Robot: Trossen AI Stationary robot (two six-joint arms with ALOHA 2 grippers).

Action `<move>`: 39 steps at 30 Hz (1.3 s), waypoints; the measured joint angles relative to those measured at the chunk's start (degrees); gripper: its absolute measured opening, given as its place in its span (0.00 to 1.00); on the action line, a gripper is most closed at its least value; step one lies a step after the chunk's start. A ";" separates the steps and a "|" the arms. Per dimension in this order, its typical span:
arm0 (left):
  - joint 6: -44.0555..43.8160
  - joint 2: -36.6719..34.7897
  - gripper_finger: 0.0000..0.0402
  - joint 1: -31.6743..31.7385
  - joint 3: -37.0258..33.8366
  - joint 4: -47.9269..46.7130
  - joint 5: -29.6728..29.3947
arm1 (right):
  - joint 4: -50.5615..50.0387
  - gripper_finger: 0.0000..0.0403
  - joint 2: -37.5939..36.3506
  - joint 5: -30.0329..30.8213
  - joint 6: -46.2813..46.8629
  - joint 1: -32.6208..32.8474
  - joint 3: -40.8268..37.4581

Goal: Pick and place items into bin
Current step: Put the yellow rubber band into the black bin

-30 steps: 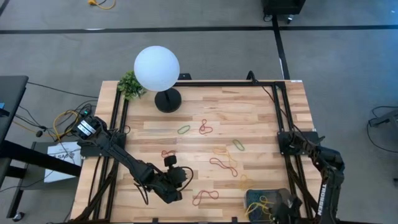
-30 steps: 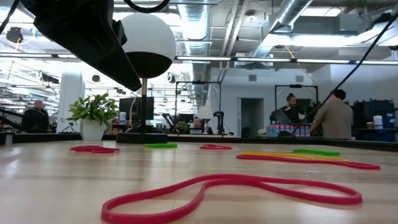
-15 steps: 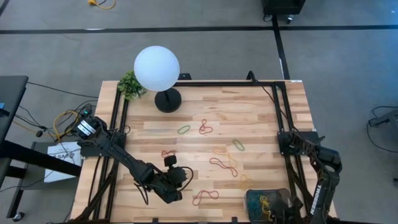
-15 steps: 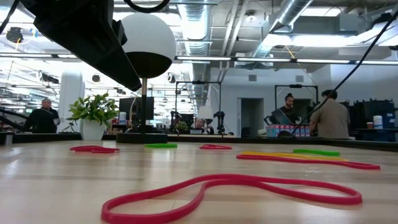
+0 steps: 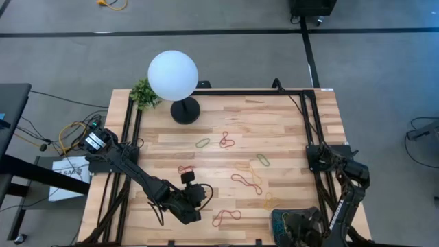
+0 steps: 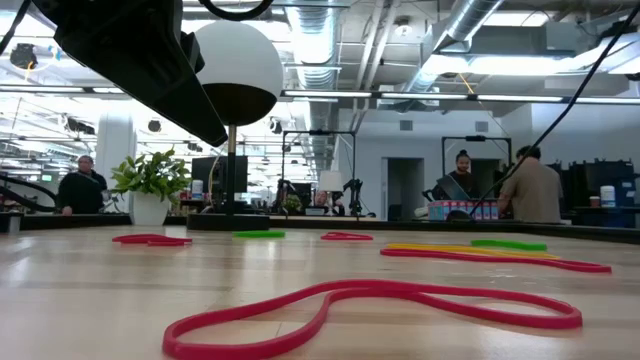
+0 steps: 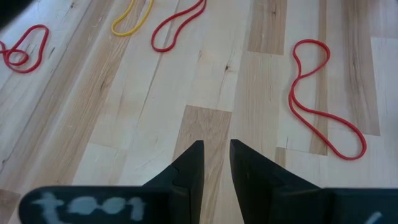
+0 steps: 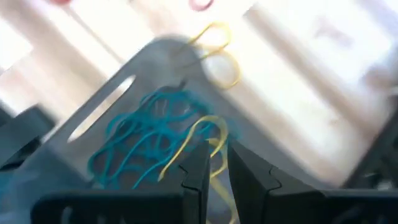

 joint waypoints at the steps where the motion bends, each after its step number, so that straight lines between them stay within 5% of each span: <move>1: 0.00 0.00 0.17 0.00 0.00 0.00 0.00 | -1.73 0.13 -0.05 0.21 -0.01 -0.24 0.47; 10: 0.00 0.00 0.17 0.07 0.00 0.24 0.00 | -2.01 0.13 -2.30 13.09 -10.57 -3.28 0.85; 21: 0.00 0.00 0.17 0.09 0.00 0.58 0.00 | -0.92 0.12 -2.48 14.17 -28.22 -17.01 0.83; 32: 0.02 0.00 0.17 0.09 0.00 0.46 0.00 | 2.15 0.12 -2.37 1.60 -53.66 -33.84 -0.24; 39: 0.02 0.00 0.17 0.09 0.00 -1.57 0.01 | -0.37 0.13 -3.56 1.39 -65.80 -37.40 -0.46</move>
